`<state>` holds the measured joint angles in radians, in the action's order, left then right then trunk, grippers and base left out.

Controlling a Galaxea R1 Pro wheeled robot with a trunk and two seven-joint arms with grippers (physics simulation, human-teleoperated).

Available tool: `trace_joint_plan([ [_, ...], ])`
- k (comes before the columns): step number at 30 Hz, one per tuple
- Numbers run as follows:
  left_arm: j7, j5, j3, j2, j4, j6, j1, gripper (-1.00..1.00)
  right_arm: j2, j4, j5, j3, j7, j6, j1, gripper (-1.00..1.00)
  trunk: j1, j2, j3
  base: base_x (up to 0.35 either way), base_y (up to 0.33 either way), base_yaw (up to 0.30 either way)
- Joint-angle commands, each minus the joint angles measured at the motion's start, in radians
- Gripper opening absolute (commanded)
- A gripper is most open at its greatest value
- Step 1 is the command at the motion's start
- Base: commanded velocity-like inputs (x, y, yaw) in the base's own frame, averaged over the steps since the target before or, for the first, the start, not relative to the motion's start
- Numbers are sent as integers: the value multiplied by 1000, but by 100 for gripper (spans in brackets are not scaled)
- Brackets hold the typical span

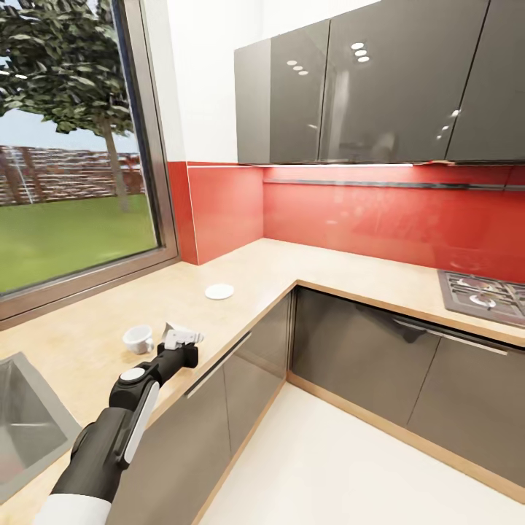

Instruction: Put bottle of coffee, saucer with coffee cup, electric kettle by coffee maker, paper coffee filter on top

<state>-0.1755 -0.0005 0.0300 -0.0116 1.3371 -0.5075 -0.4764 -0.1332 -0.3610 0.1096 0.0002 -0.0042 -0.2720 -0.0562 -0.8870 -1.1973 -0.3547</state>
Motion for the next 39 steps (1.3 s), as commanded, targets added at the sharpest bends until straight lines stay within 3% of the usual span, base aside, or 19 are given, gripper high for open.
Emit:
trace_joint_plan([
  [1,-2,-4,1,-1,2,-4,-1,-100,0,0,8,0,0,-3,-1,100,0,-1,-1,0,0,0],
  [8,-2,-4,1,-1,3,-5,-1,-100,0,0,7,-1,0,-3,-1,100,19,34,14,0,0,0],
  [26,-2,-2,-2,0,10,-6,-1,-100,0,-1,7,-2,-3,-3,-1,100,27,48,21,0,0,0],
  [39,1,-2,-3,6,83,-27,-1,-100,-2,-2,7,-2,-5,-4,-1,100,27,48,21,0,0,0],
])
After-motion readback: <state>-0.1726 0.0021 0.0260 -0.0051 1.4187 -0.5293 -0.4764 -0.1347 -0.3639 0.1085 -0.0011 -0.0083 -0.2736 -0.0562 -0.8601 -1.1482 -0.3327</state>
